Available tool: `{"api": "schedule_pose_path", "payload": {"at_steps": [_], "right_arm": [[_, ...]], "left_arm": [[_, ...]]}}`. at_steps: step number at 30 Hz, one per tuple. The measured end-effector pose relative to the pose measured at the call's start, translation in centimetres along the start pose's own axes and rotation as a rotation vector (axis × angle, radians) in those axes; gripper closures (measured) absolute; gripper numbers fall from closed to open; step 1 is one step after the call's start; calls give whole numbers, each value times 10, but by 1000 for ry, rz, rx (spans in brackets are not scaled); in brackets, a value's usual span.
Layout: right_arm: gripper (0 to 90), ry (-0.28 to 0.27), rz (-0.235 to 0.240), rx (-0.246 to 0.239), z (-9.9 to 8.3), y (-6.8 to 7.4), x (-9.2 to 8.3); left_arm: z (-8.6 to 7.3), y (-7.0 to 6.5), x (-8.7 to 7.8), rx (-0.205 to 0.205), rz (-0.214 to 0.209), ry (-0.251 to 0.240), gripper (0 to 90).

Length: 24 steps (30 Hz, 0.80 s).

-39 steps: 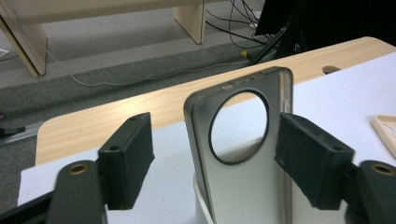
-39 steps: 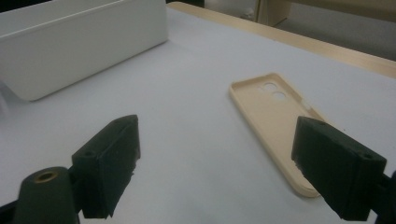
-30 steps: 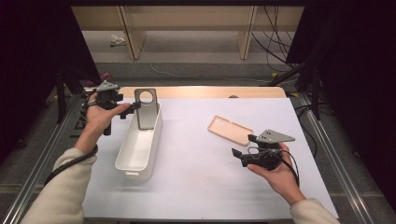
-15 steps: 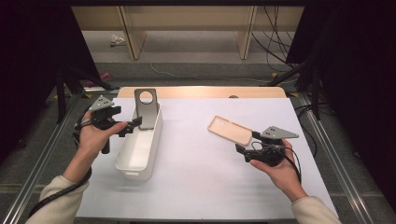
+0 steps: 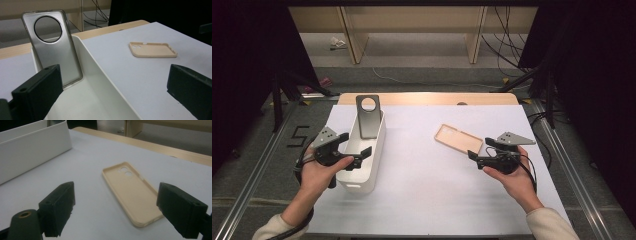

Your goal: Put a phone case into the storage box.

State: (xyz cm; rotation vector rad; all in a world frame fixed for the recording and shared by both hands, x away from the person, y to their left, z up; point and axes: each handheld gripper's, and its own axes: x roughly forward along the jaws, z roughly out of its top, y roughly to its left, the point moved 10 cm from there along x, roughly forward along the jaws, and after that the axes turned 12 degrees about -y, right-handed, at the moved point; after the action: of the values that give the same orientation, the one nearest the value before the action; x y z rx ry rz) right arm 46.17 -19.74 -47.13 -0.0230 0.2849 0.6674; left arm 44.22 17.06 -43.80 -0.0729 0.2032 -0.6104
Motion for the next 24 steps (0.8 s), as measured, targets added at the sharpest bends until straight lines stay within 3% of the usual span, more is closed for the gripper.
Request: {"api": "schedule_pose_path", "payload": {"at_steps": [6,11,24], "right_arm": [[161,-4,-8,16,1,-5,2],[161,-7,-12,17,2,-6,2],[161,-11,-17,18,2,-8,1]], "left_arm": [[-9,-12,-7,45,-26,-11,0],[-12,-18,-9,49,-43,-12,0],[-11,-17,-9,53,-38,-16,0]]}}
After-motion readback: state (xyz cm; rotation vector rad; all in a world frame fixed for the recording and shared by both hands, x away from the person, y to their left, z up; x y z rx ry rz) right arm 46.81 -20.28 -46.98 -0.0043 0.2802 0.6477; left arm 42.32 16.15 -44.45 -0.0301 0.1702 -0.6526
